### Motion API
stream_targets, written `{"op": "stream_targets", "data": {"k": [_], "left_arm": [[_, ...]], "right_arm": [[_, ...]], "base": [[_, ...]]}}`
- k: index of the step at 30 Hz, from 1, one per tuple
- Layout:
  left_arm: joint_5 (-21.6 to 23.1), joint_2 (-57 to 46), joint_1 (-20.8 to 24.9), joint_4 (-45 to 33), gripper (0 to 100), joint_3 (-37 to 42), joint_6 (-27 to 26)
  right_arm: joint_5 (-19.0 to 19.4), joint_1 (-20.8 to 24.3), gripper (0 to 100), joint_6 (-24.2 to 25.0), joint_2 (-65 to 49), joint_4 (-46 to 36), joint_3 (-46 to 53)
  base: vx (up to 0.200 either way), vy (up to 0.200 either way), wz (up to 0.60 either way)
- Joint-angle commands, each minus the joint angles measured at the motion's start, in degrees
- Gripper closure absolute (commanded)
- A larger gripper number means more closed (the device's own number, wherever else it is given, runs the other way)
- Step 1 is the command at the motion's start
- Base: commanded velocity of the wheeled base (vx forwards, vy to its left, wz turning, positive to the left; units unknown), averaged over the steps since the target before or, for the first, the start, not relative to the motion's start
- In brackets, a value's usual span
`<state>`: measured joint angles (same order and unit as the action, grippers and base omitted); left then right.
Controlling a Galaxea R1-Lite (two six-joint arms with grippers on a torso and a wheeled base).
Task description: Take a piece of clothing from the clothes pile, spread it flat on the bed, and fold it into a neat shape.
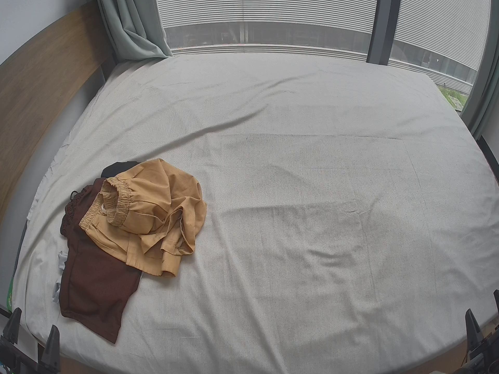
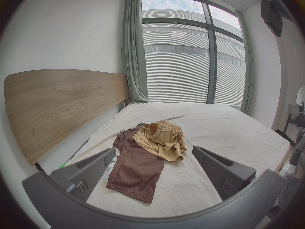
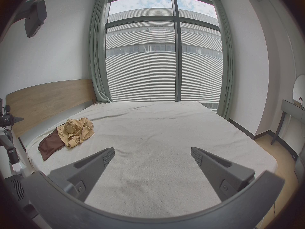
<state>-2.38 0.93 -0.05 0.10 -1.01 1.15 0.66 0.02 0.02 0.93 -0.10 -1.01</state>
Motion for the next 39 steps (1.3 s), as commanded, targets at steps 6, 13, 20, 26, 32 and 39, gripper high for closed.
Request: {"op": "stream_targets", "data": {"k": [6, 13, 20, 26, 32, 39], "left_arm": [[-0.2, -0.8, 0.0, 0.1, 0, 1.0, 0.3], [-0.3, -0.8, 0.0, 0.0, 0, 1.0, 0.2], [0.0, -0.8, 0.0, 0.0, 0, 1.0, -0.3], [-0.3, -0.8, 0.0, 1.7, 0, 1.0, -0.4], [0.3, -0.5, 0.3, 6.0, 0, -2.0, -0.7], [7.9, 1.5, 0.4, -1.2, 0, -5.9, 2.7]], "right_arm": [[0.0, 0.1, 0, 0.1, -0.7, 0.0, 0.9], [0.3, 0.1, 0, -0.2, -0.7, 0.0, 0.9], [0.4, 0.1, 0, -0.6, -0.7, 0.0, 0.9], [0.3, 0.0, 0, -0.3, -0.7, 0.0, 0.9], [0.1, 0.1, 0, 0.0, -0.8, 0.0, 0.9], [0.1, 0.1, 0, -0.1, -0.8, 0.0, 0.9]], "base": [[0.000, 0.000, 0.00], [0.000, 0.000, 0.00], [0.000, 0.000, 0.00], [0.000, 0.000, 0.00], [0.000, 0.000, 0.00], [0.000, 0.000, 0.00]]}}
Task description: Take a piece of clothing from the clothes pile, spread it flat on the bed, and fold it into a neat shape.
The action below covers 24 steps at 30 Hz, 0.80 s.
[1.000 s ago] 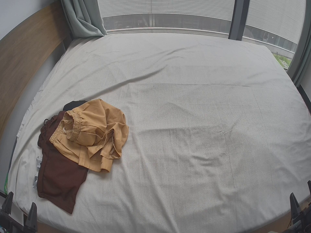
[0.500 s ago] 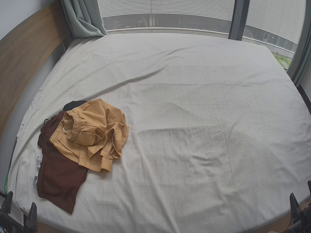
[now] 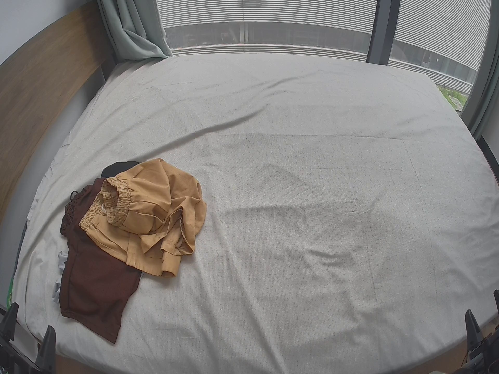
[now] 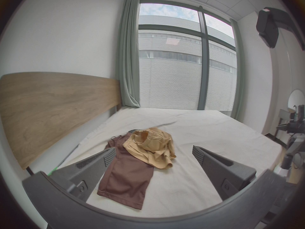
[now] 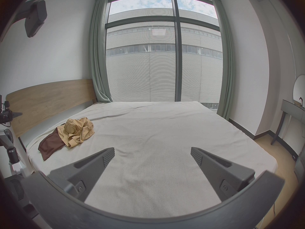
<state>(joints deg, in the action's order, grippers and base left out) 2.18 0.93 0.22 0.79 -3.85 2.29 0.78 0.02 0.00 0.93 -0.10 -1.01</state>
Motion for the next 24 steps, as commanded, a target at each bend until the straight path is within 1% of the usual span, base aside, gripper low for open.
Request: {"op": "stream_targets", "data": {"k": [1, 6, 7, 17, 18, 20, 24], "left_arm": [[3.9, 2.6, 0.2, -1.8, 0, -3.4, 1.6], [5.6, 6.4, 1.2, -1.6, 0, -5.9, 1.6], [5.8, 8.6, 1.9, -1.5, 0, -6.8, 1.7], [6.1, 17.3, 6.0, -0.9, 0, -11.4, 2.6], [6.7, 18.4, 7.5, -0.4, 0, -12.1, 4.1], [7.2, 20.1, 8.8, -0.4, 0, -12.7, 5.4], [7.4, 23.8, 9.3, 0.4, 0, -12.9, 7.0]], "right_arm": [[0.0, 0.1, 0, -0.1, -0.8, 0.0, 0.9], [0.0, 0.1, 0, -0.1, -0.8, 0.0, 0.9], [0.0, 0.1, 0, -0.1, -0.7, 0.0, 0.9], [0.0, 0.2, 0, 0.0, -0.8, 0.0, 0.9], [0.0, 0.2, 0, -0.1, -0.8, 0.0, 0.9], [0.0, 0.2, 0, -0.1, -0.8, 0.0, 0.9], [0.0, 0.2, 0, 0.0, -0.8, 0.0, 0.9]], "base": [[0.000, 0.000, 0.00], [0.000, 0.000, 0.00], [0.000, 0.000, 0.00], [0.000, 0.000, 0.00], [0.000, 0.000, 0.00], [0.000, 0.000, 0.00], [0.000, 0.000, 0.00]]}}
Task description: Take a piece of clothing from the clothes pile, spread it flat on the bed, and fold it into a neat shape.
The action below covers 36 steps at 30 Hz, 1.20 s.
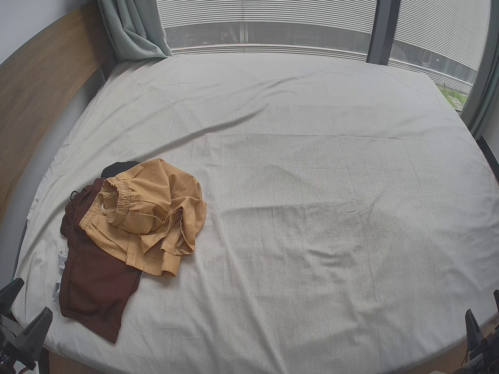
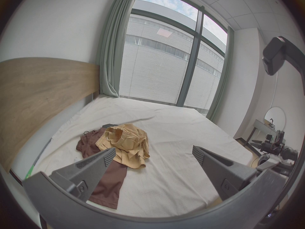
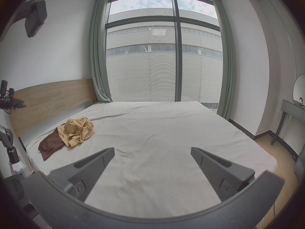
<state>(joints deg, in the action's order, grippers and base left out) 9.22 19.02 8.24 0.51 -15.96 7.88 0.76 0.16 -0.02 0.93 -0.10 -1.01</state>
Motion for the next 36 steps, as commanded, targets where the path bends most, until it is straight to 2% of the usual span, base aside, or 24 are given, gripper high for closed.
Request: {"op": "stream_targets", "data": {"k": [1, 3, 9, 13, 20, 24, 36], "left_arm": [[0.4, 5.9, 1.3, 0.7, 0, -0.8, 1.5], [0.9, 9.1, 1.3, 3.1, 0, -0.7, 3.0], [1.2, 19.6, 1.3, 12.6, 0, -0.6, 3.2], [3.4, 24.7, 1.2, 16.0, 0, -0.8, 3.2], [5.1, 30.6, 0.9, 19.4, 0, -0.9, 3.2], [8.0, 34.2, 0.9, 23.4, 0, -1.4, 4.3], [10.6, 40.9, 0.3, 26.1, 0, -4.0, 7.0]], "right_arm": [[0.0, 0.0, 0, -0.1, -0.8, 0.0, 0.9], [0.0, 0.0, 0, -0.1, -0.8, 0.0, 0.9], [0.0, 0.0, 0, -0.1, -0.8, 0.0, 0.9], [0.0, 0.0, 0, -0.2, -0.8, 0.0, 0.9], [0.1, 0.0, 0, -0.2, -0.8, 0.0, 0.9], [0.0, 0.0, 0, -0.2, -0.8, 0.0, 0.9], [0.0, 0.0, 0, -0.2, -0.8, 0.0, 0.9]], "base": [[0.000, 0.000, 0.00], [0.000, 0.000, 0.00], [0.000, 0.000, 0.00], [0.000, 0.000, 0.00], [0.000, 0.000, 0.00], [0.000, 0.000, 0.00], [0.000, 0.000, 0.00]]}}
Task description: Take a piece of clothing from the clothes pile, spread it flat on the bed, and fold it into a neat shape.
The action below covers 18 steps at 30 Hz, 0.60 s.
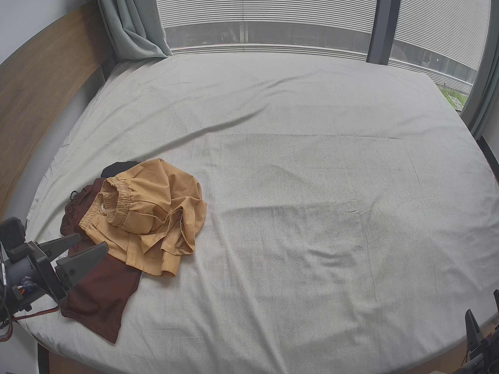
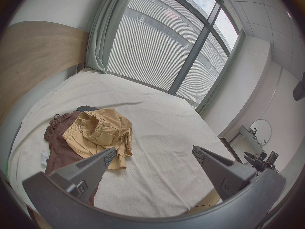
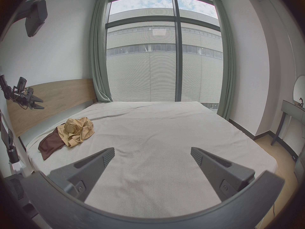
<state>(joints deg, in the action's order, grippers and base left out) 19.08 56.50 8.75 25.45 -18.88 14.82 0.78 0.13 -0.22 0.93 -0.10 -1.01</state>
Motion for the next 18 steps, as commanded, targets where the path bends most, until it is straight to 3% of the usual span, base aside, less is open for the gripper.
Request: {"op": "stream_targets", "data": {"k": [1, 3, 8, 18], "left_arm": [[0.9, 4.1, -0.6, 1.6, 0, -1.6, 0.0], [1.7, 5.6, -1.9, 2.3, 0, -2.4, -0.2], [9.1, 8.4, -5.2, 4.5, 0, -3.2, -0.1], [12.2, 16.4, -9.3, 9.9, 0, -4.1, -0.5]], "right_arm": [[0.0, 0.0, 0, 0.0, -0.8, 0.0, 0.9], [0.0, 0.0, 0, 0.0, -0.8, 0.0, 0.9], [0.1, 0.0, 0, -0.1, -0.8, 0.0, 0.9], [0.1, 0.0, 0, -0.2, -0.8, 0.0, 0.9]], "base": [[0.000, 0.000, 0.00], [0.000, 0.000, 0.00], [0.000, 0.000, 0.00], [0.000, 0.000, 0.00]]}}
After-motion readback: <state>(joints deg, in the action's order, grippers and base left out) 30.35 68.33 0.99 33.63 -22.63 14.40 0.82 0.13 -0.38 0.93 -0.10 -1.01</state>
